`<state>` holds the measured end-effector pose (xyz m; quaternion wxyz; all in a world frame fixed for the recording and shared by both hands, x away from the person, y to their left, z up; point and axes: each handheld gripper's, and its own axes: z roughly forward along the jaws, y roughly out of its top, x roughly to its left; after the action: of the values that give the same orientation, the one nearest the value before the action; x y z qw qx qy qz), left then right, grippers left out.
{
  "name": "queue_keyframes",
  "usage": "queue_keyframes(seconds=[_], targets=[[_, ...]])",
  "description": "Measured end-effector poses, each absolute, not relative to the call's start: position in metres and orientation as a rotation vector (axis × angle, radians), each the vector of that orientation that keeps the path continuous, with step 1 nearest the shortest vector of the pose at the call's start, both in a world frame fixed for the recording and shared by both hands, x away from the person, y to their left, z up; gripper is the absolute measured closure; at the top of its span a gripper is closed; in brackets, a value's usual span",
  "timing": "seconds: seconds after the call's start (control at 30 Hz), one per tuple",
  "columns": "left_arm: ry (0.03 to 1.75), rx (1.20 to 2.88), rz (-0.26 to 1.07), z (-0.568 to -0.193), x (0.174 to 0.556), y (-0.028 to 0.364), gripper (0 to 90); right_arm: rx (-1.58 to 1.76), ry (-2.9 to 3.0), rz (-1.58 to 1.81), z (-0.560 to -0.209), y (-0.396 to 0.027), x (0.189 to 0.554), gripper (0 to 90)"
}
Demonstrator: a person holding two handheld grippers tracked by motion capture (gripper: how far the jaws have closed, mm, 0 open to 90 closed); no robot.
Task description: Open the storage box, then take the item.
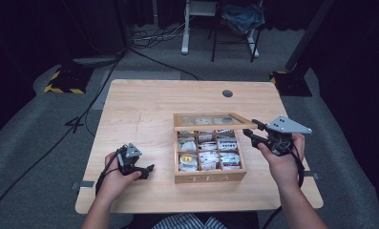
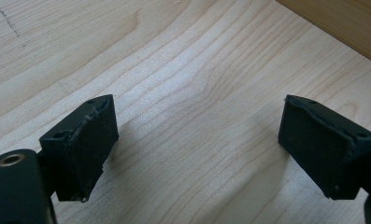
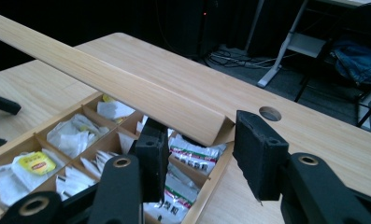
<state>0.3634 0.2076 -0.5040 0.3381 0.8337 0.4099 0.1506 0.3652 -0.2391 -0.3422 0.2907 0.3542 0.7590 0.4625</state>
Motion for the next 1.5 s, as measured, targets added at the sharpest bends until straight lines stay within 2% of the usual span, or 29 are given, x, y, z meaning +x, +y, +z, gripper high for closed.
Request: queue_keyframes(seconds=[0.73,0.83,0.93,1.5], targets=[[1.085,2.158,0.414,-0.504,0.366,0.208,16.9,0.99,1.951,1.274,-0.334,-0.234,0.381,56.4],[1.082,2.154,0.415,-0.503,0.366,0.208,19.6,0.985,1.95,1.283,-0.335,-0.234,0.381,56.3],[1.104,2.143,0.388,-0.501,0.367,0.209,26.8,0.995,1.954,1.299,-0.336,-0.236,0.382,56.3],[0.959,2.072,0.397,-0.448,0.348,0.196,29.2,1.001,1.953,1.318,-0.338,-0.237,0.383,55.9]])
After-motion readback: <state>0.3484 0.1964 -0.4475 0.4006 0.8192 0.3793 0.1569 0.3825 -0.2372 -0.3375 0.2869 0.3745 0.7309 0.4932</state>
